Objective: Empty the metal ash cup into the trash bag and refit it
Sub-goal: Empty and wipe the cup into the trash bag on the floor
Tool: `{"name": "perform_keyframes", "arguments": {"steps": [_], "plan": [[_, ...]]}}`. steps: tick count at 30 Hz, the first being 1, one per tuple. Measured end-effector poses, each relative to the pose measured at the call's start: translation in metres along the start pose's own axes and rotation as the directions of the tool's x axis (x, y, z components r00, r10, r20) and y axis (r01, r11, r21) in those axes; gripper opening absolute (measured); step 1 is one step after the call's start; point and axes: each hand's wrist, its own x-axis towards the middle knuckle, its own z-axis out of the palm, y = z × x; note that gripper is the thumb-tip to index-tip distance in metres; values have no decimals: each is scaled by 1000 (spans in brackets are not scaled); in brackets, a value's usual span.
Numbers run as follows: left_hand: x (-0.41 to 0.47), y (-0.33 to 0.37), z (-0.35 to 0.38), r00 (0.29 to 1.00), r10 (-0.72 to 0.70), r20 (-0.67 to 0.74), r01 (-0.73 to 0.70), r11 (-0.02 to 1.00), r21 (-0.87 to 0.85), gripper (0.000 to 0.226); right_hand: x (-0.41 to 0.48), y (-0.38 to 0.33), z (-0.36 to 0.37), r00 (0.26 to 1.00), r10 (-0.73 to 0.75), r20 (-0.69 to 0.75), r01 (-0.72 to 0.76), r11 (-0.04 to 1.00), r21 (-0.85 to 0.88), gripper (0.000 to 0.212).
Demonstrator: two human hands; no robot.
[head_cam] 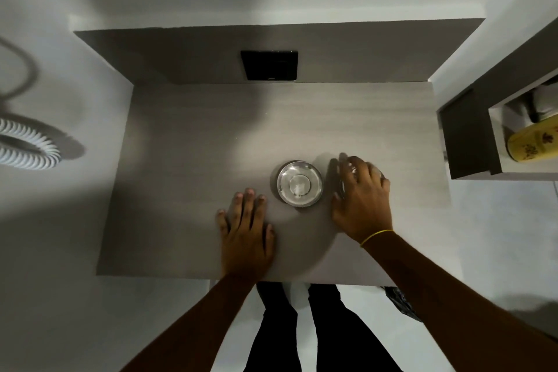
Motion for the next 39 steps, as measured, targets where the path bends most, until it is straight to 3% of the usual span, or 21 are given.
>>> {"name": "perform_keyframes", "arguments": {"steps": [3, 9, 12, 18, 24, 30, 35, 37, 39], "plan": [[0, 1, -1, 1000, -7, 3, 7, 1000, -21, 68, 8, -27, 10, 998, -40, -47, 49, 977, 209, 53], [1, 1, -1, 1000, -20, 19, 21, 998, -54, 68, 33, -49, 15, 993, 0, 119, -32, 964, 265, 64], [6, 3, -6, 999, -16, 35, 18, 998, -56, 69, 45, -44, 8, 987, 67, 149, -119, 917, 381, 55], [47, 41, -30, 983, 181, -8, -181, 978, -103, 65, 33, 5, -18, 931, 341, 132, -341, 679, 650, 46], [81, 146, -47, 897, 441, 25, -436, 893, -112, 69, -17, 98, -45, 852, 517, 83, -298, 348, 889, 47], [67, 258, -24, 674, 717, 178, -696, 697, -172, 71, -105, 207, -45, 648, 750, 131, -248, 46, 968, 62], [43, 315, 16, 392, 873, 291, -883, 446, -148, 71, -195, 274, -12, 469, 870, 154, -215, -57, 975, 62], [36, 329, 36, 249, 902, 352, -941, 311, -132, 72, -238, 296, 14, 379, 910, 166, -223, -84, 971, 60], [37, 334, 48, 179, 905, 386, -966, 236, -104, 74, -265, 305, 37, 319, 928, 193, -259, -111, 959, 61]]}}
